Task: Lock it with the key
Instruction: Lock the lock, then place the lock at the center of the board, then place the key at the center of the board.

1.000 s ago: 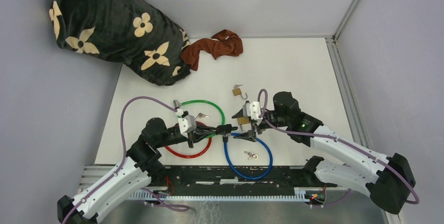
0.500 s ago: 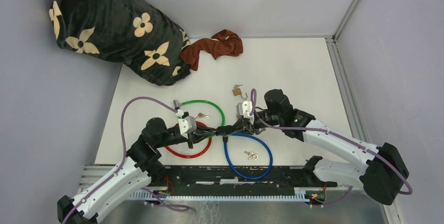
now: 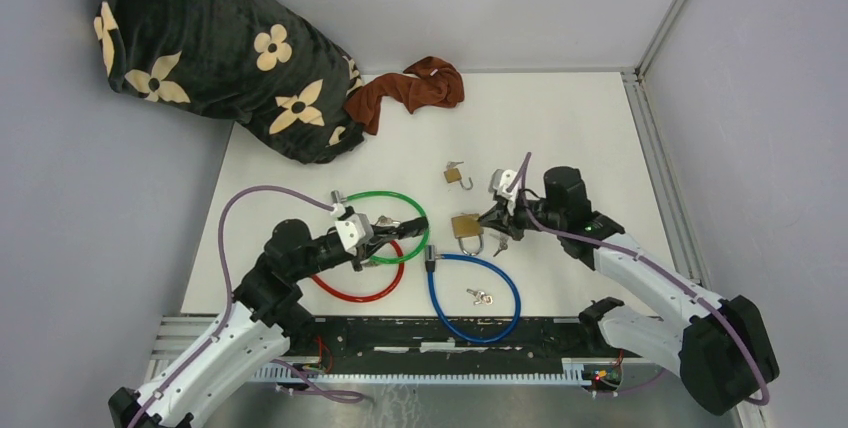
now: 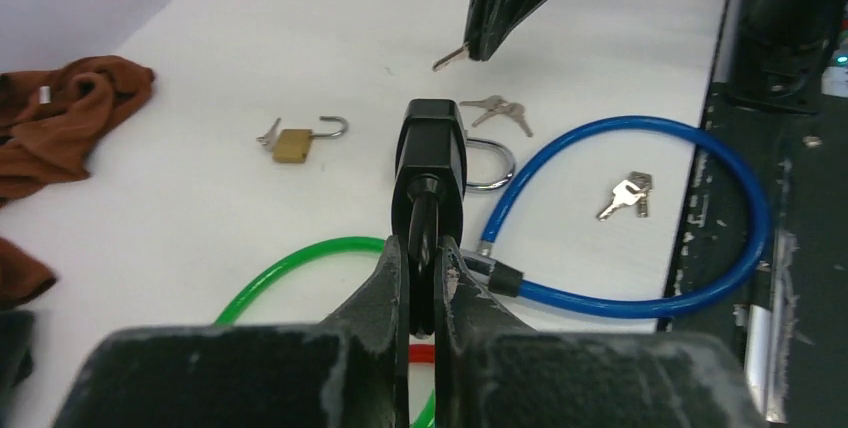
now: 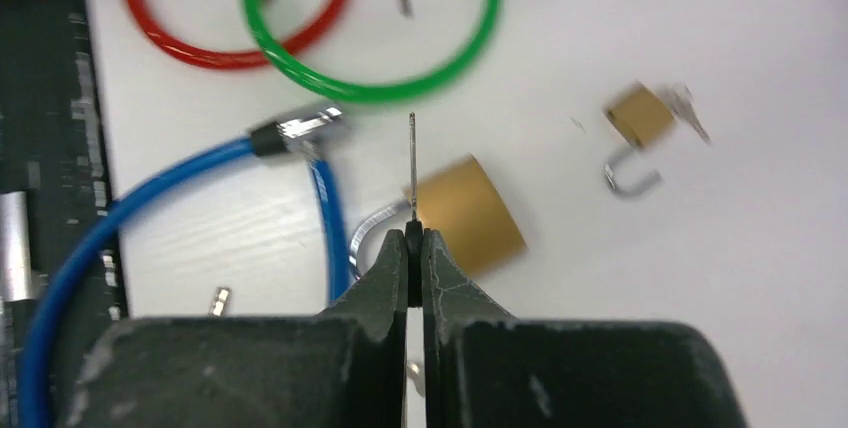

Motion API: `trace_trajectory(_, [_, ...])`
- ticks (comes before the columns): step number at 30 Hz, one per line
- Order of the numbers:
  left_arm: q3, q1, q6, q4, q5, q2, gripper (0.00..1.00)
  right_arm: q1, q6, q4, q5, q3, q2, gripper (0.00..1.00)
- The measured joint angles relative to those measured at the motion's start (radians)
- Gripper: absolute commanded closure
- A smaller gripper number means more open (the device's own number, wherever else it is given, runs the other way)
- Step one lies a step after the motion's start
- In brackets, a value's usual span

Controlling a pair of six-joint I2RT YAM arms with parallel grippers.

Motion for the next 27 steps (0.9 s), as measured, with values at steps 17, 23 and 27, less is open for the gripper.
trace_trajectory(17, [0.008, 0.016, 0.253, -0.049, -0.499, 0.193, 0.98, -0.172, 0.357, 0.050, 0.420, -0.076, -0.036, 1.00])
trace_trajectory(23, [0.074, 0.007, 0.345, 0.011, -0.515, 0.466, 0.98, -0.281, 0.458, 0.135, 0.420, -0.146, 0.021, 1.00])
trace_trajectory(27, [0.170, -0.059, 0.417, 0.108, -0.515, 0.652, 0.98, -0.352, 0.516, 0.200, 0.403, -0.235, 0.042, 1.00])
